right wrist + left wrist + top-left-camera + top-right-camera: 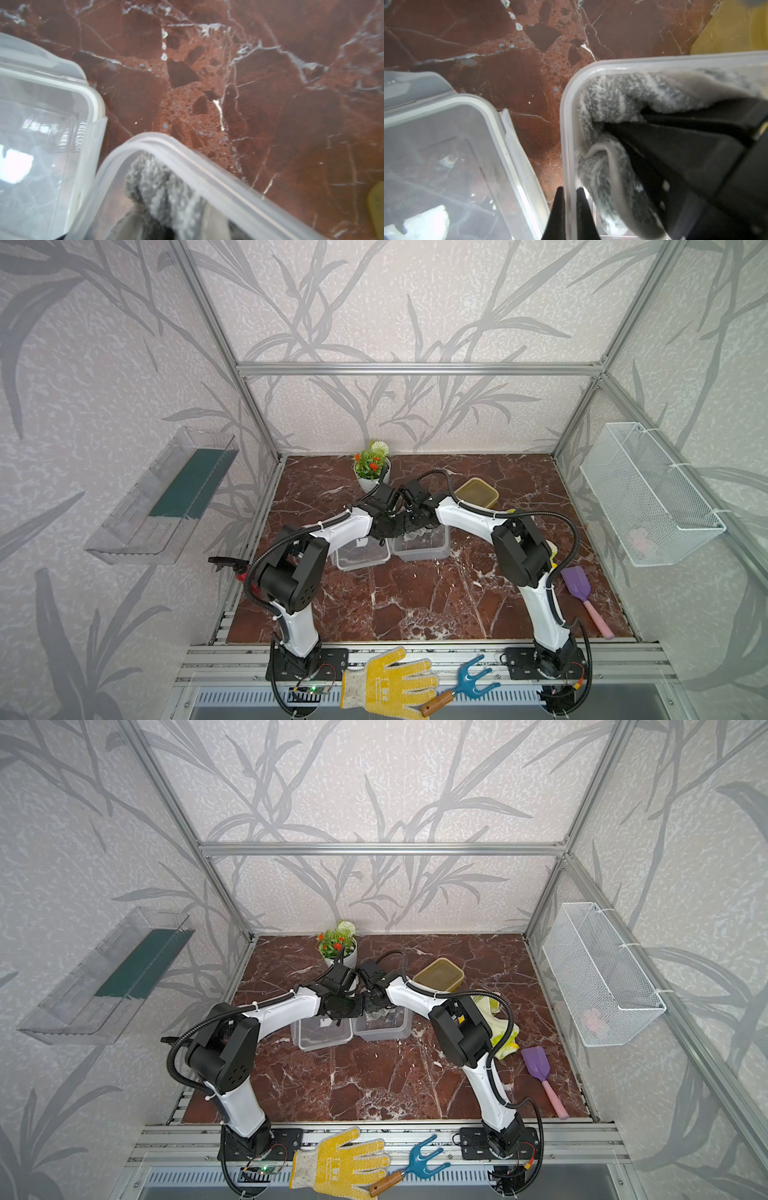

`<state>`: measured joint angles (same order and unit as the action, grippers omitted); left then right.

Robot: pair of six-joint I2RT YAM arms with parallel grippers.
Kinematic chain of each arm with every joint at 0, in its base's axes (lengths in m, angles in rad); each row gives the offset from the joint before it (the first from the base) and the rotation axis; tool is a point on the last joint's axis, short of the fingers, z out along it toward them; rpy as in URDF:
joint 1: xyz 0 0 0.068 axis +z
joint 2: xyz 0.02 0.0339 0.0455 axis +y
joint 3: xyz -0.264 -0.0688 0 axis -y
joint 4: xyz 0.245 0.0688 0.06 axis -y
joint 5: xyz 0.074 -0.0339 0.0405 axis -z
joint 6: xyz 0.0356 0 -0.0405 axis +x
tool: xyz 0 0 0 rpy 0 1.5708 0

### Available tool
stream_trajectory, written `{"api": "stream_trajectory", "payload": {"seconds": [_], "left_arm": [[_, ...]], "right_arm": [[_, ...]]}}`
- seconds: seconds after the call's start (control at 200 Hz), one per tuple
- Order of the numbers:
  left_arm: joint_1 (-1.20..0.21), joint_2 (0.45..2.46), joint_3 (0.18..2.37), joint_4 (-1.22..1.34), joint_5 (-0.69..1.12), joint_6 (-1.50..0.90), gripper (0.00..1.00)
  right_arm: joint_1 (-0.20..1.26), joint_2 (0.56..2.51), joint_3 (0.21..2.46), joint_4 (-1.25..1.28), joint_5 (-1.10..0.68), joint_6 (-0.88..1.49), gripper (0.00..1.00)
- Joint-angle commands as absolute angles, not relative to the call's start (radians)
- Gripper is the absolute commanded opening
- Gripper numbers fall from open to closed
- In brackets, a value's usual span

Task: Wipe the insides of the lunch boxes
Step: Pick up the lunch box from the center of the board.

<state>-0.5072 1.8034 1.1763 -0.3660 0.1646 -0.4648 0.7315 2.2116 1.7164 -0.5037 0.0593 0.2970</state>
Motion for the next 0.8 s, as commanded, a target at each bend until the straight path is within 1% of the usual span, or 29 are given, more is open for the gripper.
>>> {"api": "stream_trajectory", "payload": {"seconds": [0.0,0.19,0.31,0.405,0.45,0.575,0.66,0.795], "left_arm": [[-0.534,1.826,1.204,-0.461,0.15,-0.486,0.0],[-0.522,1.812,1.227,-0.465,0.121,-0.554,0.0],[-0.509,1.789,1.204,-0.422,0.136,-0.615,0.0],[-0.501,1.763,1.166,-0.359,0.168,-0.662,0.01],[-0.498,1.751,1.146,-0.333,0.178,-0.683,0.03],[-0.478,1.719,1.093,-0.267,0.216,-0.739,0.12],[-0.466,1.69,1.056,-0.223,0.22,-0.763,0.17],[-0.46,1.641,1.021,-0.165,0.221,-0.781,0.28]], "right_arm": [[0.764,2.216,1.679,-0.493,-0.042,0.34,0.0],[0.766,2.13,1.526,-0.468,-0.107,0.399,0.0],[0.767,2.099,1.487,-0.48,-0.14,0.405,0.0],[0.762,2.092,1.477,-0.492,-0.128,0.399,0.0],[0.754,2.087,1.466,-0.479,-0.135,0.404,0.0],[0.727,2.07,1.432,-0.423,-0.224,0.436,0.0],[0.727,2.06,1.422,-0.417,-0.239,0.439,0.0],[0.727,2.045,1.401,-0.409,-0.246,0.457,0.0]]}}
